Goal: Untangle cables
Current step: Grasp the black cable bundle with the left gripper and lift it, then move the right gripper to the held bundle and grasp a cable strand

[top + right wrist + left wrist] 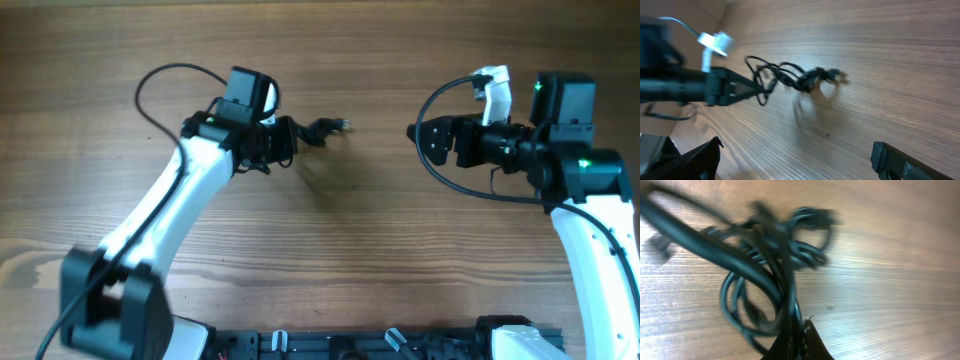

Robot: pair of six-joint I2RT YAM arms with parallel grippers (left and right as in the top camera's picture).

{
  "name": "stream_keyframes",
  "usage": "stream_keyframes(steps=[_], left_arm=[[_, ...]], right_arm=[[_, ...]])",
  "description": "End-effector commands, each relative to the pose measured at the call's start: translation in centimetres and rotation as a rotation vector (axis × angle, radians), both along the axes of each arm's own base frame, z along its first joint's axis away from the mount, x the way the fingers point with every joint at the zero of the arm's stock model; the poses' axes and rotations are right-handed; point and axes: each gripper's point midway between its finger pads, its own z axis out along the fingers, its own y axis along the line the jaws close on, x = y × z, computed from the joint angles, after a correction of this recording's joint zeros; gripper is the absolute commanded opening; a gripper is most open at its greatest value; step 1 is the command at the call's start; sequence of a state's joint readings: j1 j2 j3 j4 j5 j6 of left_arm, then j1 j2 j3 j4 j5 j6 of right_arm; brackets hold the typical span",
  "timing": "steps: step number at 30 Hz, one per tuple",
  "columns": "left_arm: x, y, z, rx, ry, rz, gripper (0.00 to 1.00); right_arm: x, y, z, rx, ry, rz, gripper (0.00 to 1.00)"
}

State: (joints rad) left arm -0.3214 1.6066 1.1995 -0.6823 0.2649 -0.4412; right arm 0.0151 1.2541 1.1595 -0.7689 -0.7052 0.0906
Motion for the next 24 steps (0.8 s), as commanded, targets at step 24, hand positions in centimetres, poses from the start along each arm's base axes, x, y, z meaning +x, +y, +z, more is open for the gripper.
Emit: stream_keyframes(steps=[24], left_arm=[[-2.3,-3.3,13.3,-0.647,-0.119,-0.284,0.04]], right_arm=[[1.5,5.4,-2.4,0.072,0.107,0.094,0.82]])
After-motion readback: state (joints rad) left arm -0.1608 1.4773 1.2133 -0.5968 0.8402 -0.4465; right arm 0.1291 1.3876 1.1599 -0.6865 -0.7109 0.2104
